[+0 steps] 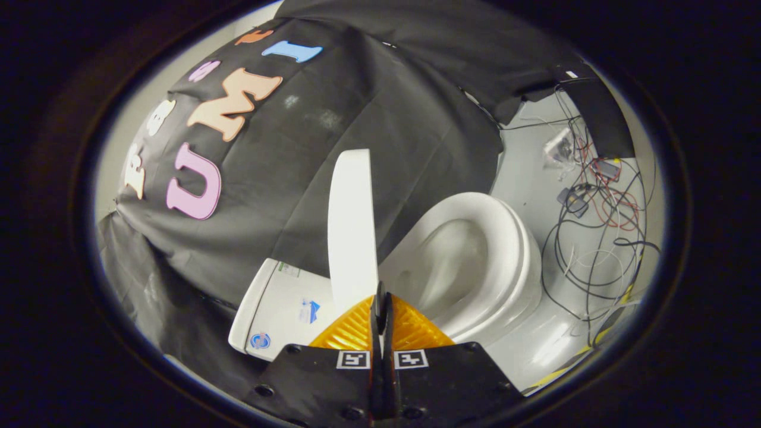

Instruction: Open the toilet lid.

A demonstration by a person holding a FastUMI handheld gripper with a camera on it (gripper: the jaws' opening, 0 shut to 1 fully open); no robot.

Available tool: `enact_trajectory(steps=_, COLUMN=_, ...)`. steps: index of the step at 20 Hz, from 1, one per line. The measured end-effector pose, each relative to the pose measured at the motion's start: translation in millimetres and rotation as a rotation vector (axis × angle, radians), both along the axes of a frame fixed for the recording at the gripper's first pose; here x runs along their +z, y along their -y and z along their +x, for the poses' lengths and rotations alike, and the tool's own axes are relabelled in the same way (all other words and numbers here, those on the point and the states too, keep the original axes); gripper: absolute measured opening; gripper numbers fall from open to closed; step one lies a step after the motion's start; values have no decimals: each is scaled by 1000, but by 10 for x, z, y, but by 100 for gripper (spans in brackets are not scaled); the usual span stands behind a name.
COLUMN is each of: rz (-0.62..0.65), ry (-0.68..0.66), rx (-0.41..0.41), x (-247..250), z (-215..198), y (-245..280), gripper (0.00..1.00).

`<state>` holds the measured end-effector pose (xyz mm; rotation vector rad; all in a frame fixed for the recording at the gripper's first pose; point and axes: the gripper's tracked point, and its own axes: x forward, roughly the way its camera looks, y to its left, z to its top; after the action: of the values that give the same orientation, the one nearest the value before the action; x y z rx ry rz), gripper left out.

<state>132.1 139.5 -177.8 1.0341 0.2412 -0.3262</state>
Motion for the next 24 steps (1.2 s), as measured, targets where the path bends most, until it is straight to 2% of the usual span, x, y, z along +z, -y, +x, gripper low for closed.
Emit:
enact_trajectory(steps=4, rz=-19, ry=-12, rx=-9, x=79, z=30, y=-65, gripper=1)
enact_trajectory(steps=10, rz=-129, ry=-59, rx=23, x=320, z=127, y=-219, gripper=1)
enact_trajectory(steps=13, rz=-217, ry=-127, rx=20, x=351, z=132, y=-234, gripper=0)
enact_trajectory(steps=18, rz=-296, ry=-166, rx=21, x=532, z=208, y=-336, gripper=1)
enact_trajectory(steps=24, rz=-339, ry=-218, rx=24, x=715, z=284, y=-482, gripper=0)
